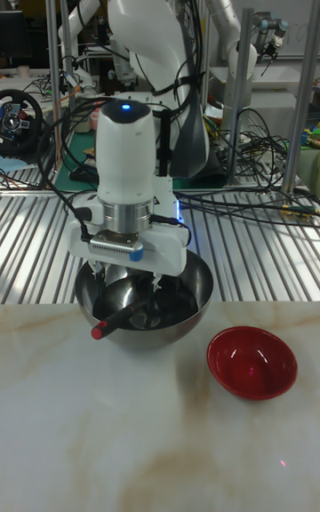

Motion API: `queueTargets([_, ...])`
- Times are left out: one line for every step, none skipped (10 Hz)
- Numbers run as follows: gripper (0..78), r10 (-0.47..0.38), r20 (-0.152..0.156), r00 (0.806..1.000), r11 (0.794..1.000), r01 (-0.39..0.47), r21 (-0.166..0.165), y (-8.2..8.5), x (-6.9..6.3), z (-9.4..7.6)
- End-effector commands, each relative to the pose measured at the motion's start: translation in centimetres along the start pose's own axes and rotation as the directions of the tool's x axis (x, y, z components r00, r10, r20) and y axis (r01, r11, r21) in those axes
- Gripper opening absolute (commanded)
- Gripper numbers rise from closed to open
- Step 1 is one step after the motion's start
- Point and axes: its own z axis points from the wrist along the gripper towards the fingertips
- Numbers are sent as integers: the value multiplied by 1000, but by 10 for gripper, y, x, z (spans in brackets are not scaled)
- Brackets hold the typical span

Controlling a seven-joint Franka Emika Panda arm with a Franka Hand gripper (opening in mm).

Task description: Scoop water with a large spoon from one bowl to another

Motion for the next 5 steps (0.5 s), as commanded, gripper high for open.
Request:
queueTargets([774,-8,14,1000,1000,8,-10,-2,4,17])
queueTargets([774,-7,14,1000,1000,8,-11,-2,4,18])
queueTargets([774,-6,12,1000,1000,6,-11,-2,4,19])
queueTargets([774,-5,11,1000,1000,5,-13,-2,5,23])
queueTargets([774,-4,10,1000,1000,4,-15,-2,5,25])
